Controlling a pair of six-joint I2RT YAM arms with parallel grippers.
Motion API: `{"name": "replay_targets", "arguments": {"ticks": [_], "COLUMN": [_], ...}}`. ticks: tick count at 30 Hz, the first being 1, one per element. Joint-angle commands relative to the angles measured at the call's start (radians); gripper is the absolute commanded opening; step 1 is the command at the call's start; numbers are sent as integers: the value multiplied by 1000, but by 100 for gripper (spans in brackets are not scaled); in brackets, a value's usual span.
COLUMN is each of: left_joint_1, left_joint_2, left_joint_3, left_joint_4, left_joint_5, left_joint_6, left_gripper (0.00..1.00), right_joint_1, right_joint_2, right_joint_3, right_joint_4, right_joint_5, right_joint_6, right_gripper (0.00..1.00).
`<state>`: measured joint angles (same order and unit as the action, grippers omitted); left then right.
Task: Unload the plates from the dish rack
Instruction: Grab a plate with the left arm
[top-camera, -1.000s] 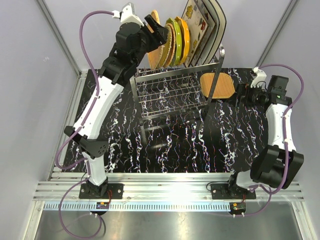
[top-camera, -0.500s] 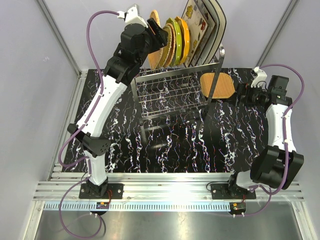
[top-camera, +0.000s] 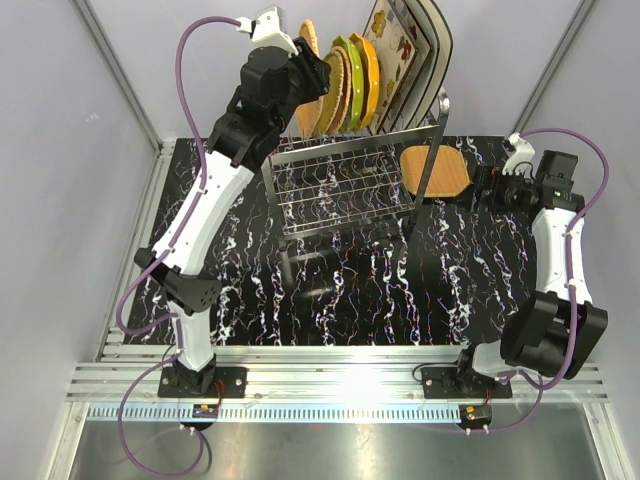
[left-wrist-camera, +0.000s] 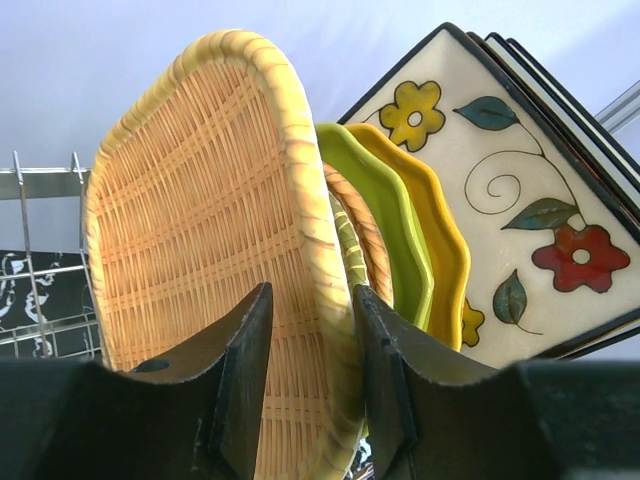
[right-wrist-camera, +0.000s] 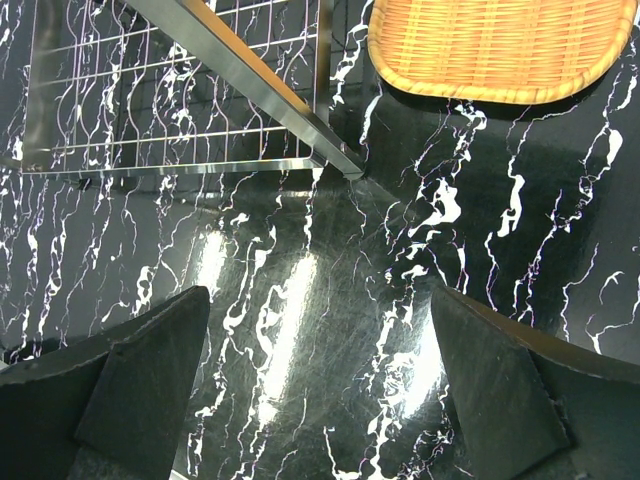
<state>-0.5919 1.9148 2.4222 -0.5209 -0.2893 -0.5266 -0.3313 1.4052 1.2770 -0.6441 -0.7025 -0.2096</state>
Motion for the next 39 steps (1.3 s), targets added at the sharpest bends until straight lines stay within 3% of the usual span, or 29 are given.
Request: {"name": "replay_targets", "arguments": {"ticks": [1,21,23,28,39], "left_joint_1": [7,20,26,26,24], "left_joint_2": [-57,-145,-155,-215,-232], "left_joint_3": [23,-58,-75,-134,-132], "left_joint_4": [15,-59,-42,67,95], "left_joint_5": [-57,-90,-53,24,77], "left_joint_6": [68,186,172,119,47], "left_gripper": [39,29,31,48,52], "right_joint_1": [-2,0,0,0,0], "right_joint_2": [-38,-37,-38,-37,-37], "right_joint_3": [41,81,79,82,70], "right_joint_4": [23,12,17,9,21], "right_joint_5": [-34,-51,-54,-49,-57], "right_joint_6": [18,49,53,44,47], "right_gripper": [100,100,100,100,100]}}
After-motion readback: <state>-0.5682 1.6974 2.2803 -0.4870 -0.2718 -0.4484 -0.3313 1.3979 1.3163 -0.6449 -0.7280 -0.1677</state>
